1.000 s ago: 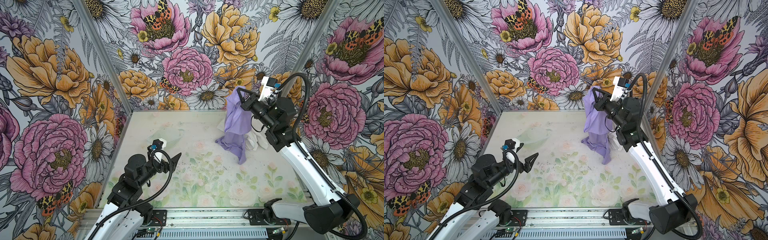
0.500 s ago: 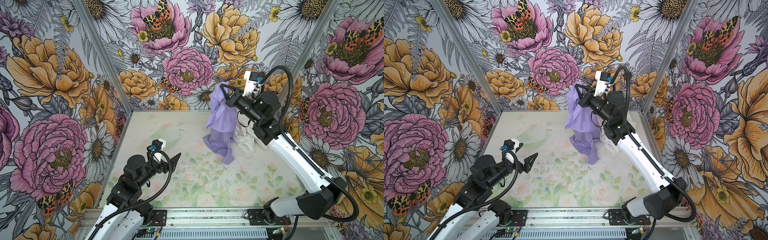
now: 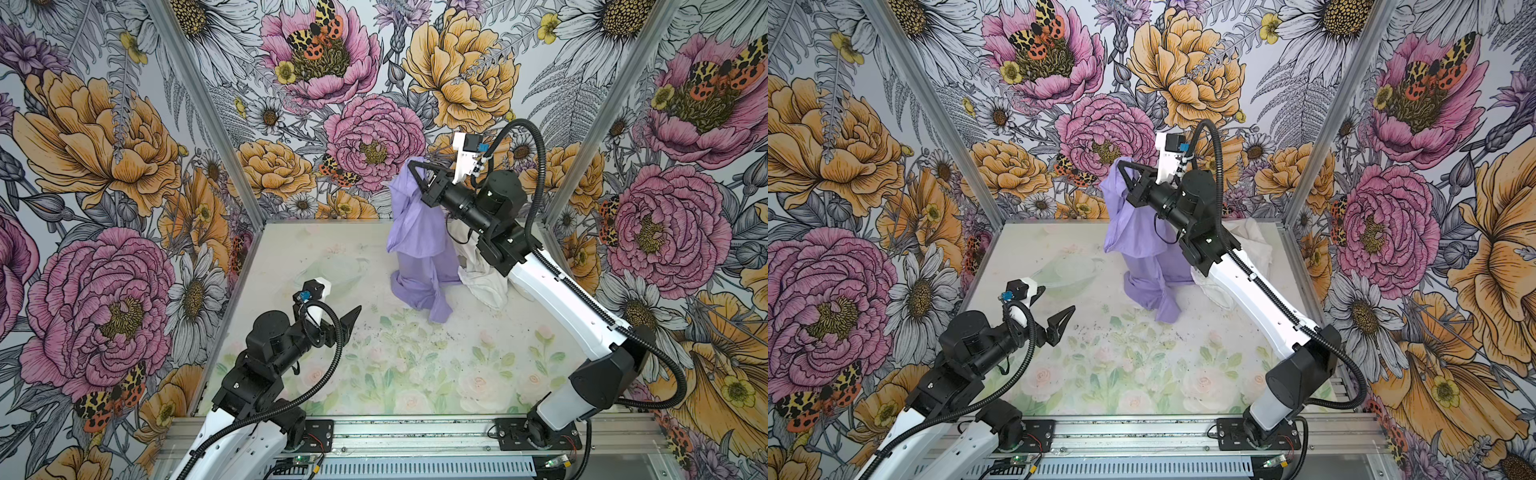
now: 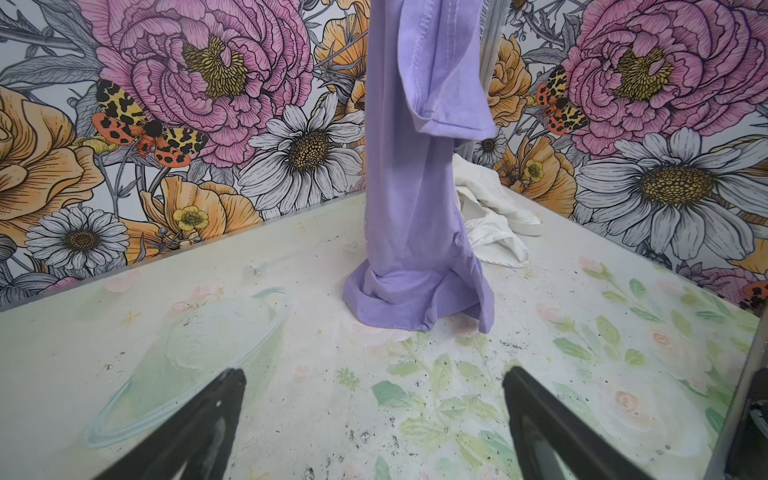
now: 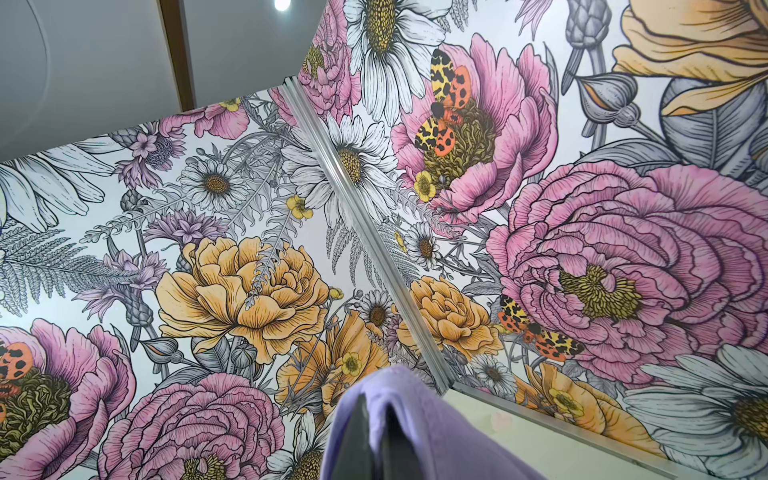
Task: Pick out a specific cloth from the pile
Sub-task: 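Carry the hanging purple shirt with the right gripper toward the left gripper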
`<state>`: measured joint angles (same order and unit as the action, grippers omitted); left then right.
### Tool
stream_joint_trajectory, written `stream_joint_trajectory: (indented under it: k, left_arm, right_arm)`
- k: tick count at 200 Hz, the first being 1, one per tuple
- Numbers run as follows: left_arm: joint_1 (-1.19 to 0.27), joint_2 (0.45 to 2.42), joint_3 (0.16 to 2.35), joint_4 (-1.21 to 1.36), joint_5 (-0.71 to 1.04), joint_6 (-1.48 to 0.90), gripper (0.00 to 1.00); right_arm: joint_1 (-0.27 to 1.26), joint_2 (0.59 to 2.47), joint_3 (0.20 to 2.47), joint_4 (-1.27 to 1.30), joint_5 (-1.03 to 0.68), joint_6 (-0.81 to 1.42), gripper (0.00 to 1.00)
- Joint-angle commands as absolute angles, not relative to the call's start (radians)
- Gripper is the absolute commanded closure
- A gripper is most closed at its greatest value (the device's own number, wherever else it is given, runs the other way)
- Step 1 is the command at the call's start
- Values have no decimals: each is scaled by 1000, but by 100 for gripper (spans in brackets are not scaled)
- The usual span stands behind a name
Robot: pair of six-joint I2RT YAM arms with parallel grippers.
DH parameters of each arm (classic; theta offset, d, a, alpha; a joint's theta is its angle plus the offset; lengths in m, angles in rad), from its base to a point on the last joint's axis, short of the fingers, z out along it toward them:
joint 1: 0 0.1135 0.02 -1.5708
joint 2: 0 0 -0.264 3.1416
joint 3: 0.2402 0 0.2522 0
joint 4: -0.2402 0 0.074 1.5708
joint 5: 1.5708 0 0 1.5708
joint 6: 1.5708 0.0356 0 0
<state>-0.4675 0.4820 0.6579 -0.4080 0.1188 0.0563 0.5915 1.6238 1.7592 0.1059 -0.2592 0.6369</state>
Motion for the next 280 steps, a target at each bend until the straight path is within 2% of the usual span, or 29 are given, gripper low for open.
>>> stream_joint_trajectory:
  k: [1, 53, 149, 182, 280]
  left_arm:
    - [-476, 467, 644, -412, 92, 72, 1]
    - [-475, 460, 643, -413, 89, 73, 1]
    - [-475, 442, 641, -412, 69, 74, 1]
    - [-476, 440, 640, -412, 68, 75, 2]
    - [-475, 437, 639, -413, 57, 76, 1]
  right_arm:
    - [617, 1664, 1842, 157, -265, 623, 100]
    - [671, 1815, 2023, 130, -277, 628, 100]
    - [730, 2176, 2518, -13, -333, 612, 100]
    - [725, 2204, 2498, -33, -331, 545, 100]
    - [660, 2191, 2155, -41, -256, 524, 100]
